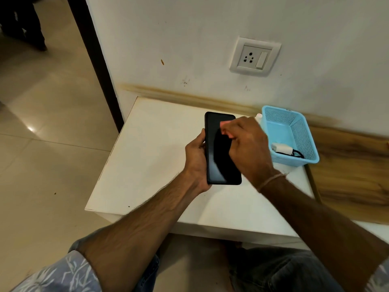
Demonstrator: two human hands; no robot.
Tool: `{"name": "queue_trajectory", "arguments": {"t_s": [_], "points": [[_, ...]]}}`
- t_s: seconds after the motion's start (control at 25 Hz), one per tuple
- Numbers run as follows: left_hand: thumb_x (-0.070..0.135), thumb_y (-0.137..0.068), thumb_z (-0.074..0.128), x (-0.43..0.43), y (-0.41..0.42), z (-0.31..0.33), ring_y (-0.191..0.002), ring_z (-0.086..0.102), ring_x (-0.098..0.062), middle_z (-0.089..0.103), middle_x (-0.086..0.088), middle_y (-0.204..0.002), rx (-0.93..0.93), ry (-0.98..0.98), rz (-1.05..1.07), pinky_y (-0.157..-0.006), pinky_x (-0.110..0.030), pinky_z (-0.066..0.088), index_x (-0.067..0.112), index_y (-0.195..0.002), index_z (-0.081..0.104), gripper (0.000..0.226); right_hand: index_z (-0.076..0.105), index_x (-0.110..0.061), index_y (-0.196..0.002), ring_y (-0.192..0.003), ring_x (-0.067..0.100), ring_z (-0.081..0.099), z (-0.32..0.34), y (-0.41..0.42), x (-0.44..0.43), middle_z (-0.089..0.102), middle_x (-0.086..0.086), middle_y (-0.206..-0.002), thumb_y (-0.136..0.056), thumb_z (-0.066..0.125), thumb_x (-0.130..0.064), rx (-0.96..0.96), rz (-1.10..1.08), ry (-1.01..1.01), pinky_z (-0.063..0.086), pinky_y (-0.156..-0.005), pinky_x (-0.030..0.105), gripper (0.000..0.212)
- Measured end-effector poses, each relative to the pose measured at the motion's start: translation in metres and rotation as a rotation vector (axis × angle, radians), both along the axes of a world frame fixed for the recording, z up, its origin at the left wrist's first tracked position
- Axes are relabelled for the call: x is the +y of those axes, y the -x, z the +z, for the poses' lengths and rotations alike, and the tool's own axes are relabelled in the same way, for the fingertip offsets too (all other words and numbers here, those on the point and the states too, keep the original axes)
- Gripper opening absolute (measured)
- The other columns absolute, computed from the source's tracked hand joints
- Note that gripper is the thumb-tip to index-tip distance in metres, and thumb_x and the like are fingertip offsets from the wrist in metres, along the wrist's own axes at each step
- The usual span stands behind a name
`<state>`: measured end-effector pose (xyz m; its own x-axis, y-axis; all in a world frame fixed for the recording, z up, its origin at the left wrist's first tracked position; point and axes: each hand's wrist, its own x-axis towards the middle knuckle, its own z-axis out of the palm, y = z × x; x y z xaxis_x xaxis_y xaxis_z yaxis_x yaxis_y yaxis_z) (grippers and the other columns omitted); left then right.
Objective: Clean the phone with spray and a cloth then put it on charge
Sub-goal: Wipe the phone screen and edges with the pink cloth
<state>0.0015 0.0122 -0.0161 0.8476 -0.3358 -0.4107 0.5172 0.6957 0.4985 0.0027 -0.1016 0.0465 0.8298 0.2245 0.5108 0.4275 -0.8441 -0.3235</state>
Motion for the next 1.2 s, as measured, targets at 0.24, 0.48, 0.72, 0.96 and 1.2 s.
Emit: {"name": "queue_trajectory", "arguments": {"t_s": [0.24, 0.48, 0.72, 0.96, 1.2], "points": [[0.059, -0.094, 0.045, 0.004, 0.001, -0.001, -0.095, 0.069, -0.028, 0.072, -0.012, -0.102, -0.019, 0.071, 0.007, -0.089, -0.039, 0.054, 0.012, -0.114, 0.076, 0.059, 0.070, -0.002, -0.103, -0.091, 0.028, 0.059, -0.005, 0.021, 0.001, 0.066, 0.013, -0.098, -0.078, 0.066, 0.003, 0.012, 0.332, 0.231, 0.053, -0.075, 0.035, 0.026], [0.054, -0.091, 0.050, 0.004, 0.003, 0.000, -0.083, 0.071, -0.029, 0.073, -0.013, -0.097, -0.014, 0.074, 0.021, -0.076, -0.036, 0.058, 0.011, -0.107, 0.077, 0.053, 0.070, -0.003, -0.103, -0.096, 0.027, 0.058, -0.009, 0.015, 0.011, 0.065, 0.012, -0.102, -0.080, 0.060, -0.003, 0.099, 0.093, 0.139, 0.052, -0.084, 0.031, 0.026], [0.058, -0.095, 0.046, 0.002, 0.003, 0.000, -0.080, 0.071, -0.029, 0.073, -0.014, -0.096, -0.013, 0.048, 0.027, -0.078, -0.040, 0.057, 0.012, -0.105, 0.078, 0.057, 0.069, -0.001, -0.106, -0.093, 0.030, 0.058, 0.005, 0.001, -0.009, 0.065, 0.015, -0.101, -0.081, 0.060, 0.004, 0.068, 0.159, 0.192, 0.054, -0.079, 0.039, 0.027], [0.061, -0.095, 0.047, 0.005, 0.002, -0.002, -0.076, 0.073, -0.026, 0.075, -0.010, -0.091, 0.005, 0.082, 0.035, -0.068, -0.034, 0.060, 0.012, -0.100, 0.081, 0.060, 0.068, -0.001, -0.104, -0.092, 0.028, 0.061, -0.013, 0.039, 0.007, 0.066, 0.015, -0.099, -0.083, 0.062, -0.017, 0.063, 0.242, 0.205, 0.054, -0.081, 0.035, 0.026], [0.057, -0.097, 0.046, 0.001, 0.000, 0.005, -0.078, 0.072, -0.029, 0.074, -0.013, -0.092, 0.015, 0.043, 0.052, -0.076, -0.037, 0.058, 0.012, -0.101, 0.076, 0.054, 0.071, -0.004, -0.105, -0.100, 0.028, 0.056, 0.009, -0.012, 0.006, 0.065, 0.013, -0.103, -0.083, 0.058, 0.006, 0.122, -0.018, 0.080, 0.048, -0.083, 0.037, 0.028]]}}
